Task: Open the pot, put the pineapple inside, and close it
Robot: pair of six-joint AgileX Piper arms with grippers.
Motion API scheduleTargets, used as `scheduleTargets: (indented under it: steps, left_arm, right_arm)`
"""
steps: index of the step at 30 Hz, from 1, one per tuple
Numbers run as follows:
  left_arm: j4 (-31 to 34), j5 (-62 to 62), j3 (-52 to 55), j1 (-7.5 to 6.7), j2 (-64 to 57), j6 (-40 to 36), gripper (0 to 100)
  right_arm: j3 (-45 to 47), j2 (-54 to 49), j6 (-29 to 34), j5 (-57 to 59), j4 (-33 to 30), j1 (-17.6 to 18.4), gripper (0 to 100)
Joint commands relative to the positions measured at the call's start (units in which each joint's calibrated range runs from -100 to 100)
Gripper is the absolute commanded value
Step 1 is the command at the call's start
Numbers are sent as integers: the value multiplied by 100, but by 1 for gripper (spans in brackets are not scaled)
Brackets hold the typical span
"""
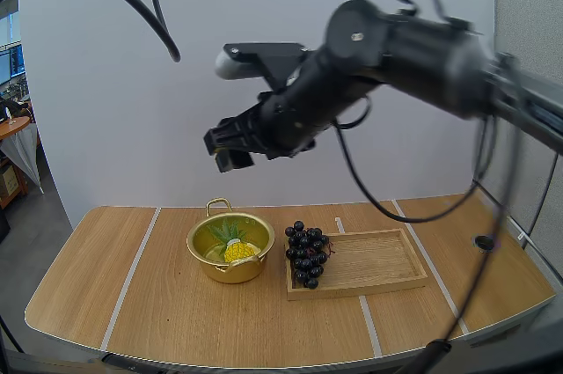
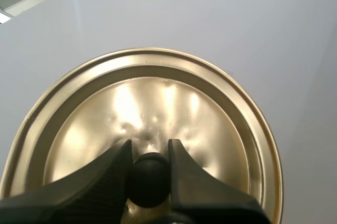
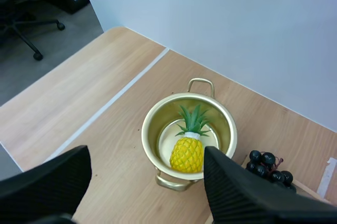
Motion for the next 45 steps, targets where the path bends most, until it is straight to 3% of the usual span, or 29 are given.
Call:
scheduleTargets:
  steps: [1,13,28,30,33,34,45]
  left_arm:
    - [41,-188,-50,-7,-51,-16,0]
    - [41,-188,-50,-7,-51,-16,0]
    - [41,-188,-50,-7,-51,-16,0]
    - [41,-188,-50,-7,-51,-16,0]
    - [41,-188,-50,-7,-51,-16,0]
    - [41,-188,-50,-7,-51,-16,0]
    - [41,-188,-50,-7,-51,-16,0]
  right_arm:
    - [682,-1374,127,302,-113,2,100]
    - [2244,-3918,127,1292,-196,-348,100]
    - [3326,-5740,406,1892,-858,-348,100]
    - [3436,-5852,425,1984,-882,-348,76]
    - [3530,-5955,434,2053,-882,-348,13]
    - [3534,-5955,434,2053,-893,-348,0]
    - [3534,-5955,515,1999,-1082,-348,0]
